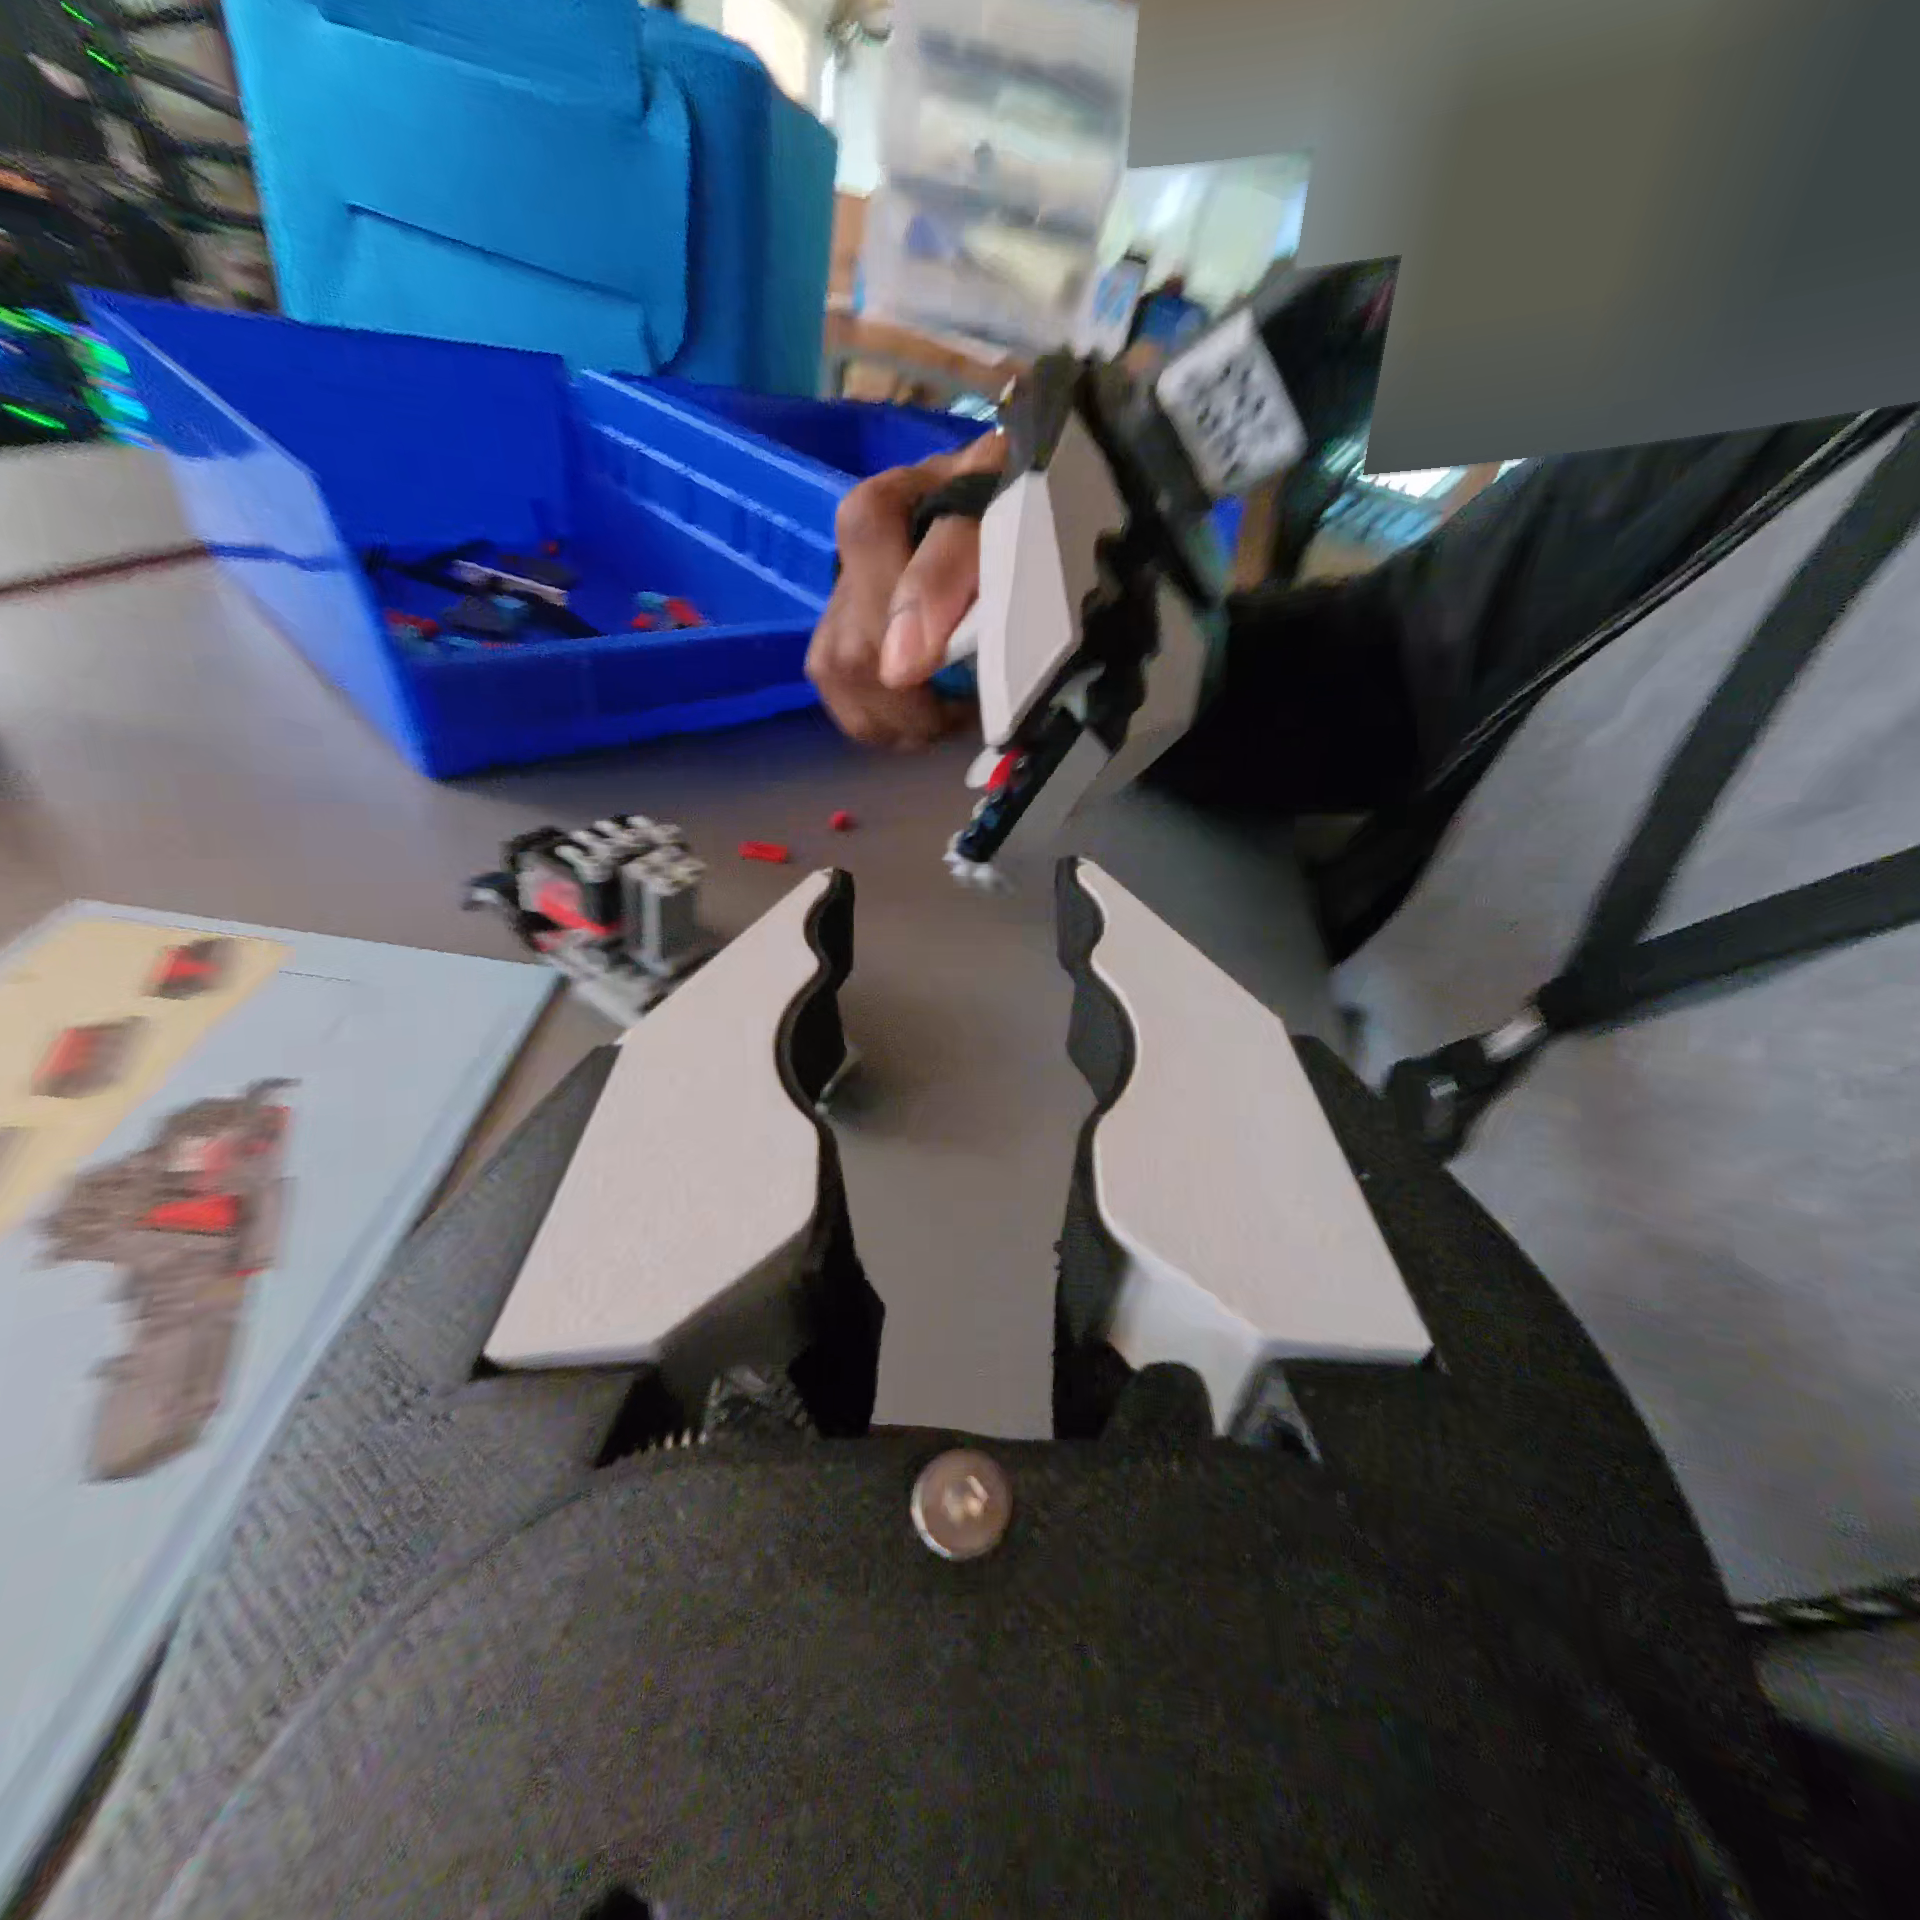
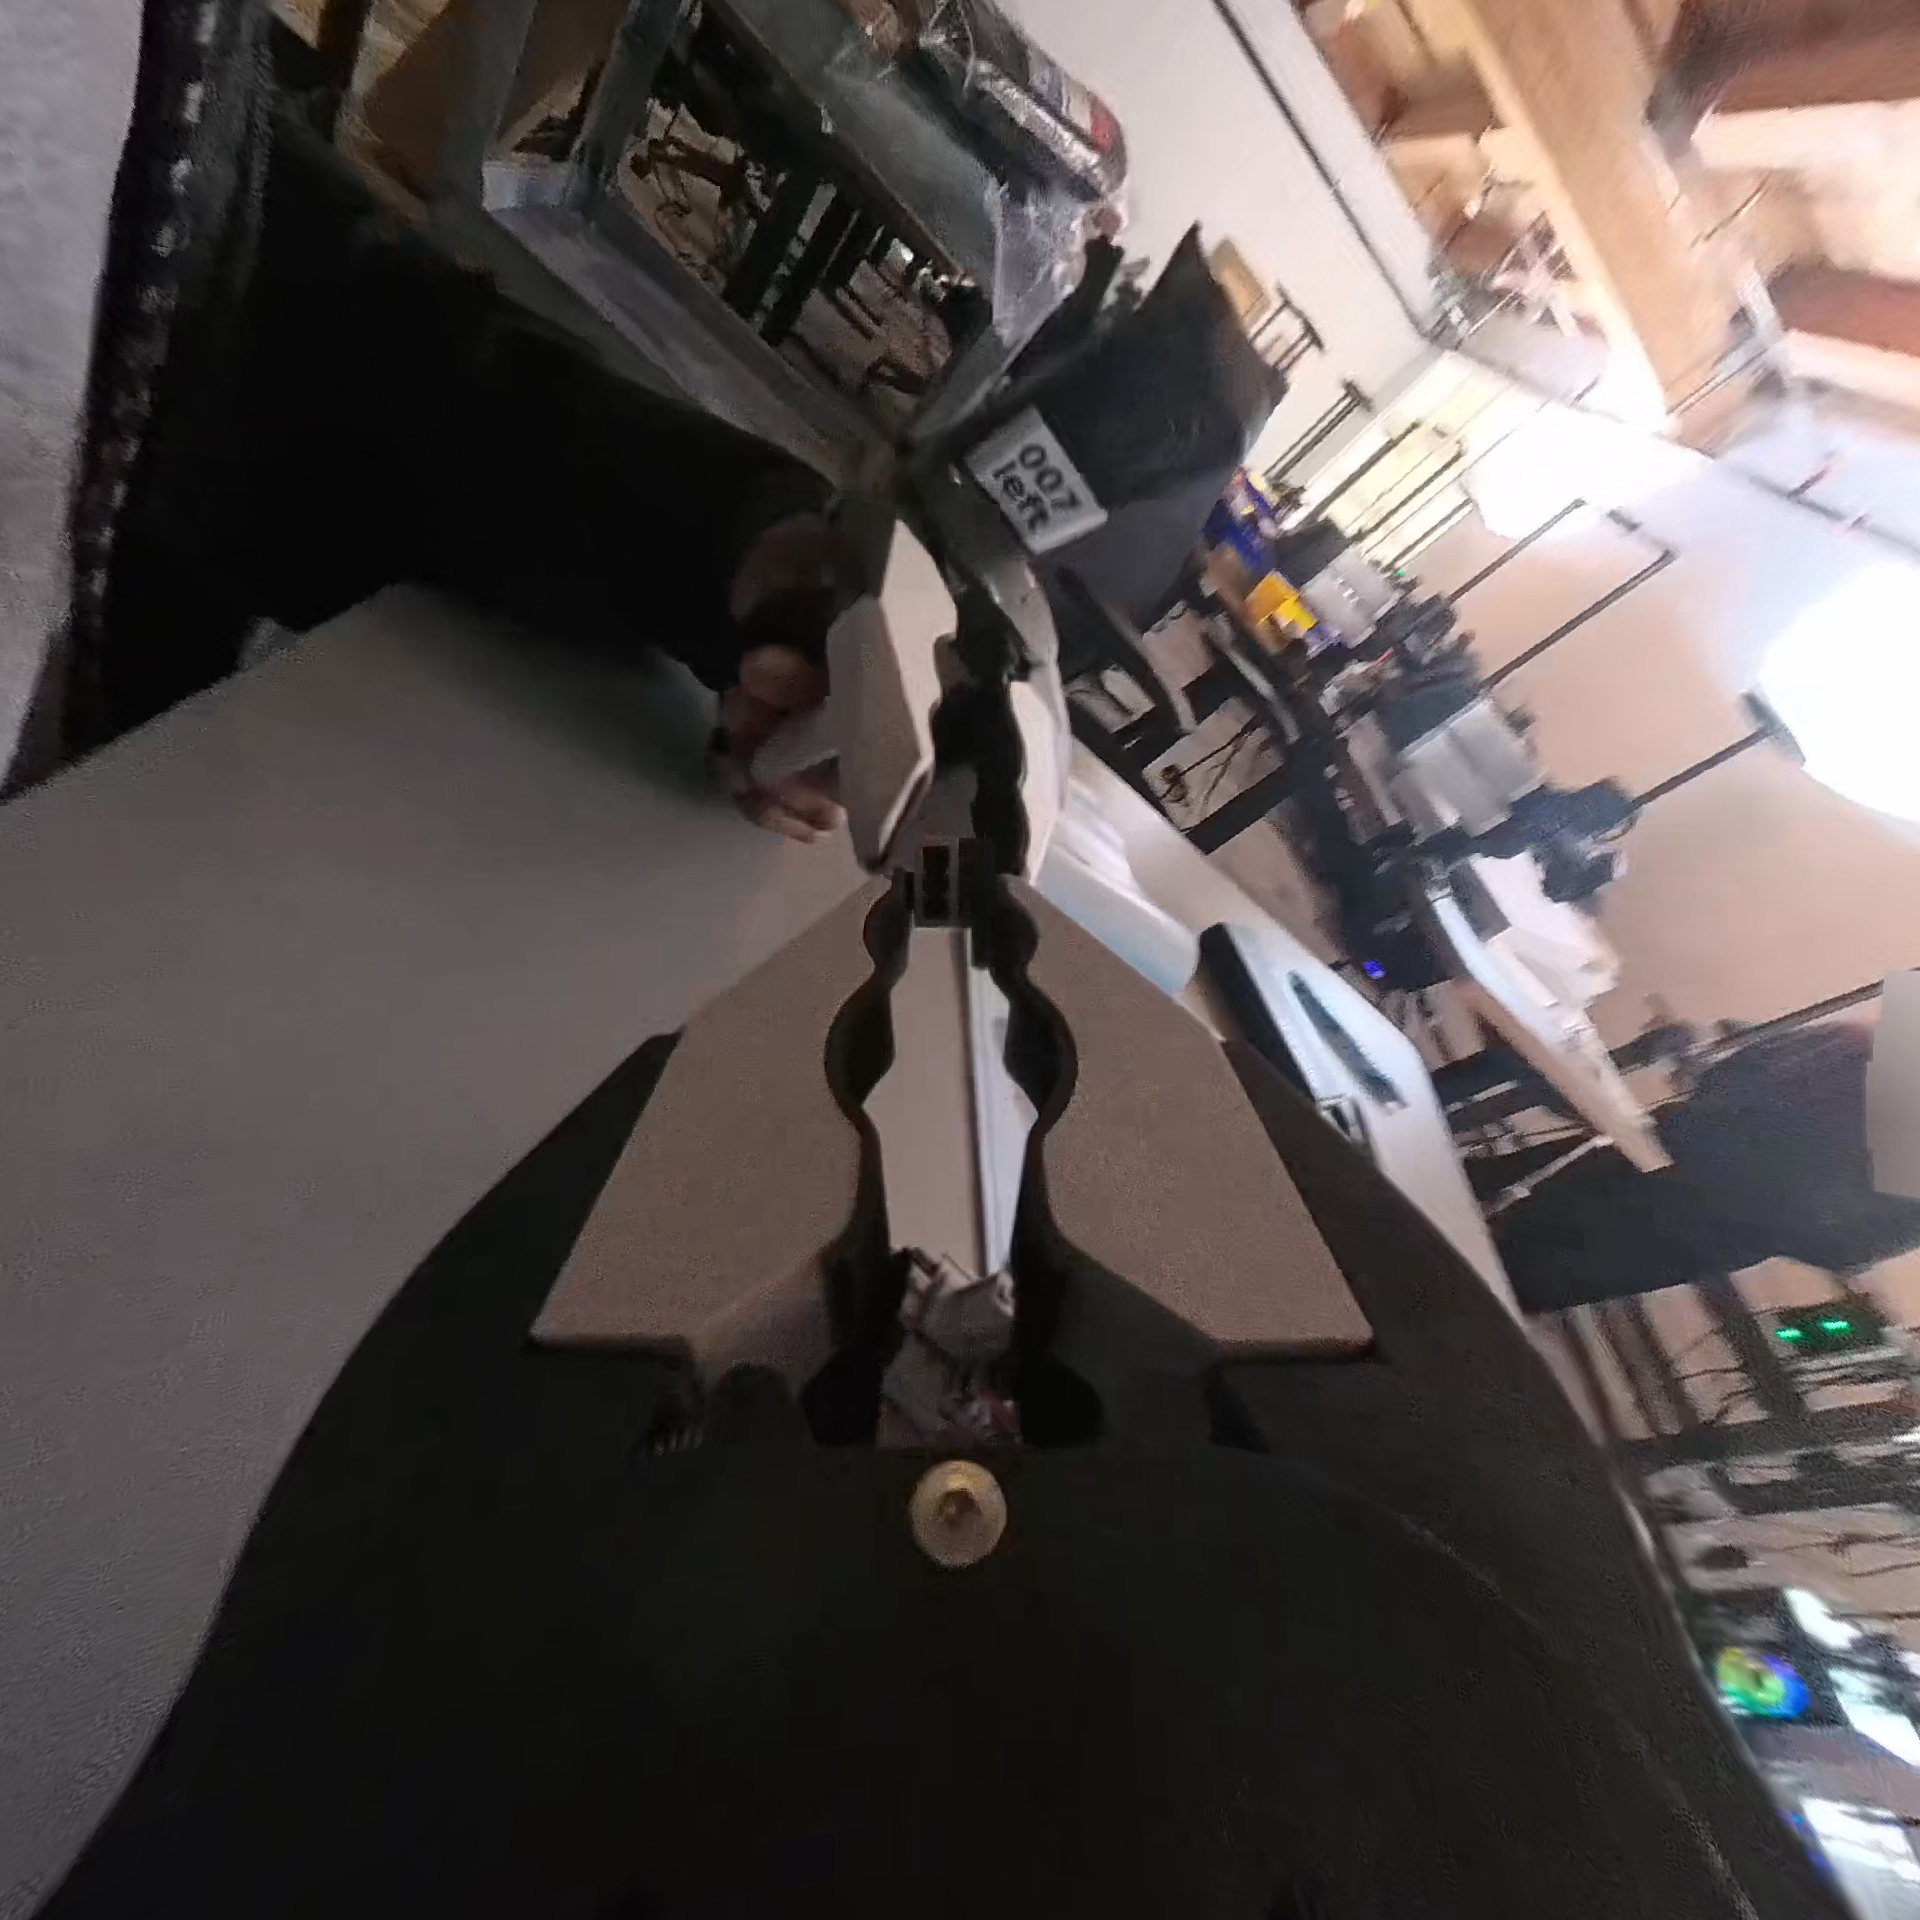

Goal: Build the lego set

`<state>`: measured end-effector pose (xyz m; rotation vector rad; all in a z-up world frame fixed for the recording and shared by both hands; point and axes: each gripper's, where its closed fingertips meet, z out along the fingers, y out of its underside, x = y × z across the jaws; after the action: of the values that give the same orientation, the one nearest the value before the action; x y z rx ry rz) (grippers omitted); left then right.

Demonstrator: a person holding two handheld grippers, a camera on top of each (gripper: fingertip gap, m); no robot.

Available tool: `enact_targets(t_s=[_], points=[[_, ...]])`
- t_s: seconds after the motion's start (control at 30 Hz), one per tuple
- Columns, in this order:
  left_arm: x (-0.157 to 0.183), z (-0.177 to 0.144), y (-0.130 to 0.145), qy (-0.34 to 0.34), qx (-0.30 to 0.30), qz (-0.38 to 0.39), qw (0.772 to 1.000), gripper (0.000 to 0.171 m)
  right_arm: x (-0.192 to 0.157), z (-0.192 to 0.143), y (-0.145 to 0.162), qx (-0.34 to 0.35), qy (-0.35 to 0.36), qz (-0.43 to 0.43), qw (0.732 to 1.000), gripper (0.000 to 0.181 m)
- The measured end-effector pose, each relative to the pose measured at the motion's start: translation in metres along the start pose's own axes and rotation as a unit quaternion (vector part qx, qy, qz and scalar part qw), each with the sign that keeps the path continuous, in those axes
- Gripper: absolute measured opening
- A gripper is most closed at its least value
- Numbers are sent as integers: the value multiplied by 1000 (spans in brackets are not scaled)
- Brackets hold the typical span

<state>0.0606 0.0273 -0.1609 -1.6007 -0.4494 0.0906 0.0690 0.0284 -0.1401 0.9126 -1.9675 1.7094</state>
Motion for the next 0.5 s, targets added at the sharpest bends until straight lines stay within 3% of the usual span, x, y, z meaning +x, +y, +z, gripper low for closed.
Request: enact_targets(t_s=[0.07,0.17,0.5], points=[[7,-3,-9,46,34,-64,996,41,-2,1,-3,9,6,-28,1000,14],[14,-7,-20,84,66,-98,989,40,-5,3,-6,16,7,-49,999,15],[21,-6,-18,139,61,-179,972,34,-1,8,-18,53,27,-63,996,15]])
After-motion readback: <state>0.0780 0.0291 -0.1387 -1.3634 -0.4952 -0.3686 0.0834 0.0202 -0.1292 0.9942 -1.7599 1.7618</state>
